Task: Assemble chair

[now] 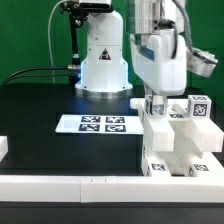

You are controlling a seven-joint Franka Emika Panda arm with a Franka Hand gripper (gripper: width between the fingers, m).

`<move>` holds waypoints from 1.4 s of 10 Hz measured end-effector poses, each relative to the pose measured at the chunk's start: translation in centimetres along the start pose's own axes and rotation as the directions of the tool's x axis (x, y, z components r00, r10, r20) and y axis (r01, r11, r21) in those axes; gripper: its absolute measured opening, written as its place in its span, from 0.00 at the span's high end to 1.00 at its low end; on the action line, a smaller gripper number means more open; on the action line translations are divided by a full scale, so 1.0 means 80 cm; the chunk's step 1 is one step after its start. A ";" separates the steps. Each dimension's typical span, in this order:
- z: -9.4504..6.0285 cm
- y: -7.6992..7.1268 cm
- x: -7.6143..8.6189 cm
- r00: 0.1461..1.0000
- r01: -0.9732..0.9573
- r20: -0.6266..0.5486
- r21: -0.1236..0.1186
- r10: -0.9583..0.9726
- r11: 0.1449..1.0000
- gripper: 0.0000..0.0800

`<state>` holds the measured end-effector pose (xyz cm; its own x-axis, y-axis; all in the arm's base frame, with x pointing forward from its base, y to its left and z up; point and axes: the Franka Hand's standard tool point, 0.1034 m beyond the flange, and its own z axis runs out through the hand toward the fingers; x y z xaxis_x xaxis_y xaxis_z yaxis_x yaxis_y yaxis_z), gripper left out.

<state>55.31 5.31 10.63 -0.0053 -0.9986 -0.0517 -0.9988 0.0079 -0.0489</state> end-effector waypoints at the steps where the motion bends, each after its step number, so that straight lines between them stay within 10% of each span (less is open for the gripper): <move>1: 0.000 0.000 0.000 0.998 -0.070 0.005 0.001 0.070 0.998 0.67; 3: 0.001 0.001 0.000 0.989 -0.148 0.013 0.006 0.148 0.989 0.67; 6: 0.003 0.002 0.000 0.990 -0.140 0.012 0.005 0.140 0.990 0.23; 10: -0.046 -0.013 -0.005 0.994 -0.094 0.064 0.064 0.090 0.994 0.19; 14: -0.046 -0.013 -0.004 0.995 -0.085 0.063 0.061 0.081 0.995 0.19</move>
Offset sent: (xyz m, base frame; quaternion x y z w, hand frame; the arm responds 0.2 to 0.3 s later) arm 0.0000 0.0000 0.0000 0.0000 0.0000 0.0000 1.0000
